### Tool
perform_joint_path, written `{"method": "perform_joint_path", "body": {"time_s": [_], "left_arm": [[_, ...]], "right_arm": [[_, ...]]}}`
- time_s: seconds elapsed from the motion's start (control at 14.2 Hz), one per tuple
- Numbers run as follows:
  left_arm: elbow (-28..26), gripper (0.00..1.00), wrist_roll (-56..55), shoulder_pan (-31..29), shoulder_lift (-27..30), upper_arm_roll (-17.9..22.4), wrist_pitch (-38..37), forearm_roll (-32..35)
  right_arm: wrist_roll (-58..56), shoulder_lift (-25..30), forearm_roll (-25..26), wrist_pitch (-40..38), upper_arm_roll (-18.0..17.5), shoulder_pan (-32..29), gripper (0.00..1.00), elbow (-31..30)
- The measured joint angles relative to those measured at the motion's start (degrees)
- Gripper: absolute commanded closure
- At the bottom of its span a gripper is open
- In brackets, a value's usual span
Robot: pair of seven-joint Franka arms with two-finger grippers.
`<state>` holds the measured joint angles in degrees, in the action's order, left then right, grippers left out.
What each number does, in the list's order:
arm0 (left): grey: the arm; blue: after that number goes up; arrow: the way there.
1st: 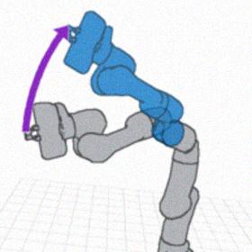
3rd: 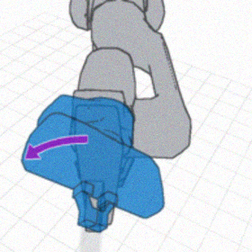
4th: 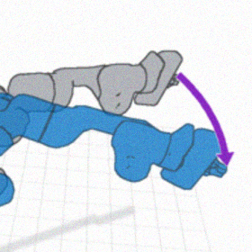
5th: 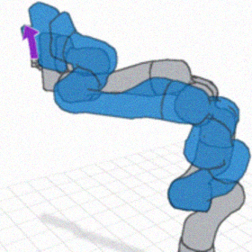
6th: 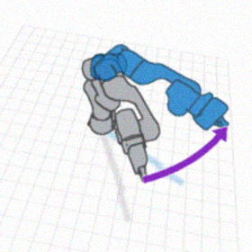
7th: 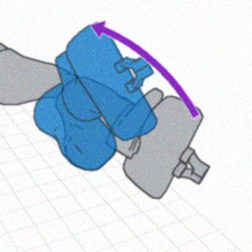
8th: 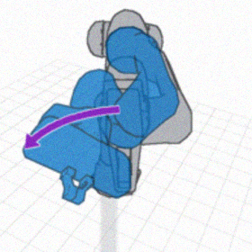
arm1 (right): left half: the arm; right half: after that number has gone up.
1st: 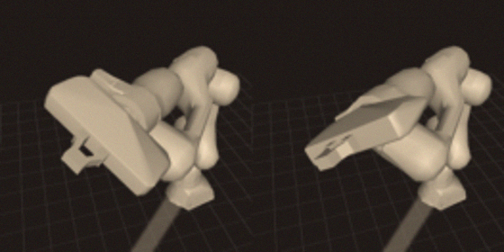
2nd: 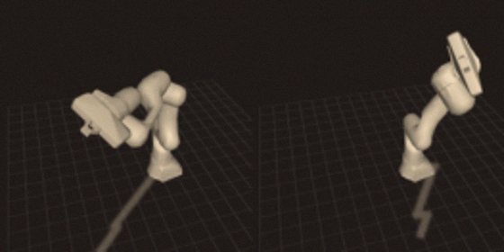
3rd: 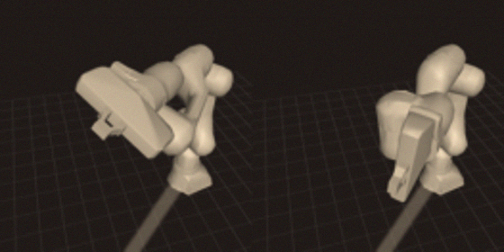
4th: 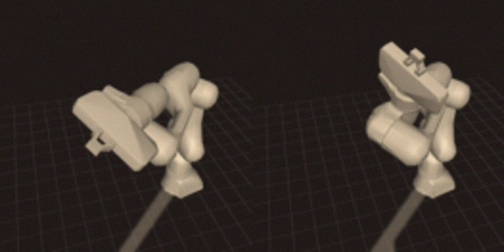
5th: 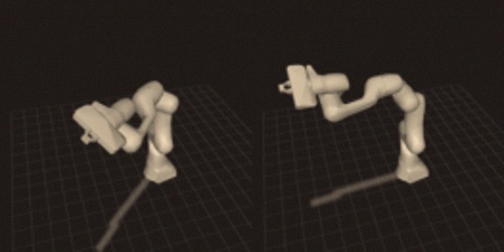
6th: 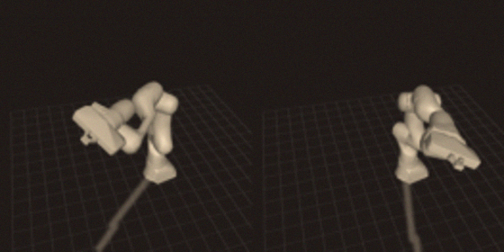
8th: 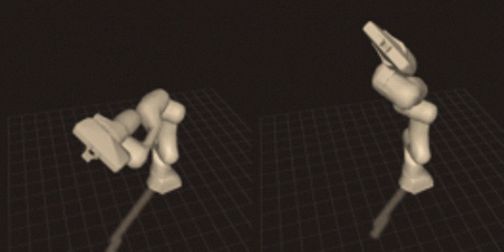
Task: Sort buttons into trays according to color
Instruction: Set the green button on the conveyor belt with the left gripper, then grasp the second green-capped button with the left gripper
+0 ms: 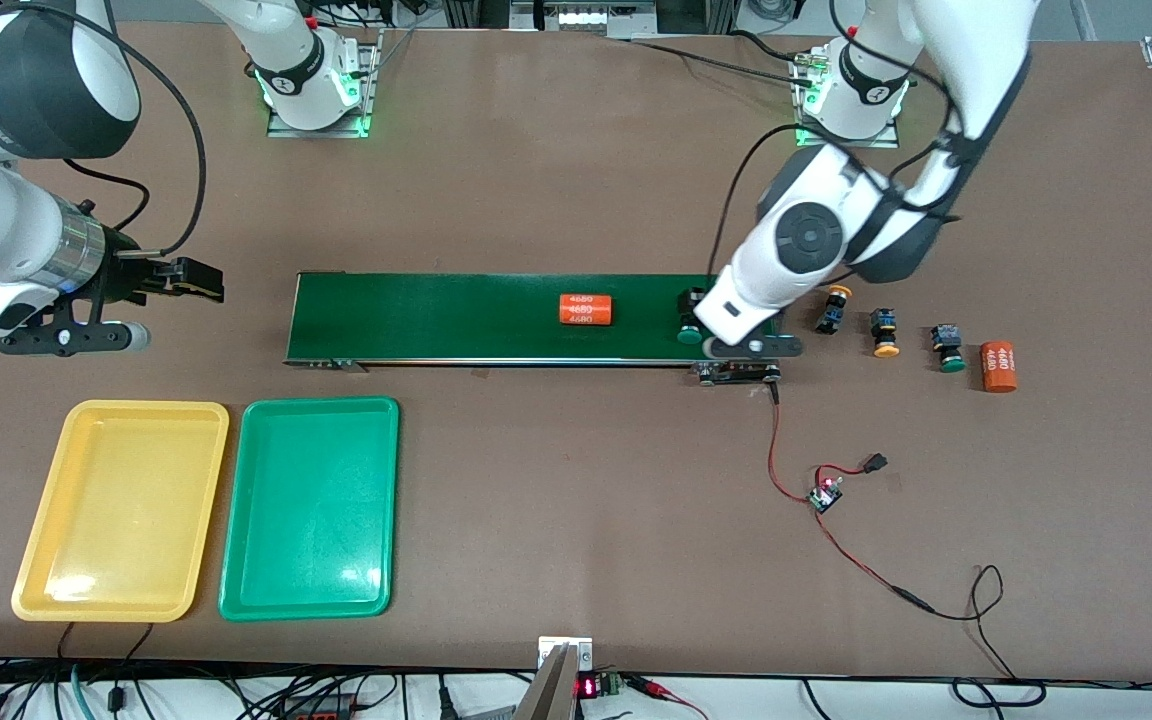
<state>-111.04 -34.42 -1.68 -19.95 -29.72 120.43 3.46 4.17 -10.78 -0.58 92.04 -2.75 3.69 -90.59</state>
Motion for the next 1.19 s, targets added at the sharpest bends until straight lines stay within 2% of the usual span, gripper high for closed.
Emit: {"method": "perform_joint_path", "body": {"time_s": [0.21, 0.42, 0.7, 0.84, 1.19], "left_arm": [[0.0, 0.00, 7.8, -1.4, 2.6, 8.5, -2.9, 0.1], [-0.5, 0.00, 20.7, -2.4, 1.9, 17.8, -2.9, 0.2], [-1.7, 0.00, 31.8, -3.2, -0.4, 26.8, -2.8, 0.2], [-3.2, 0.00, 34.2, -3.5, -1.4, 29.7, -1.5, 0.2], [-13.7, 0.00, 40.0, -4.3, -1.9, 33.4, 14.3, 0.2]], "right_arm": [[0.0, 0.0, 0.0, -0.1, 0.0, -0.2, 0.00, 0.0], [0.0, 0.0, 0.0, -0.1, 0.0, -0.3, 0.00, 0.0], [0.0, 0.0, 0.0, -0.1, 0.0, -0.3, 0.00, 0.0], [-0.1, 0.0, 0.0, -0.1, 0.0, -0.3, 0.00, 0.0], [-0.1, 0.0, 0.0, -0.1, 0.0, -0.5, 0.00, 0.0]]}}
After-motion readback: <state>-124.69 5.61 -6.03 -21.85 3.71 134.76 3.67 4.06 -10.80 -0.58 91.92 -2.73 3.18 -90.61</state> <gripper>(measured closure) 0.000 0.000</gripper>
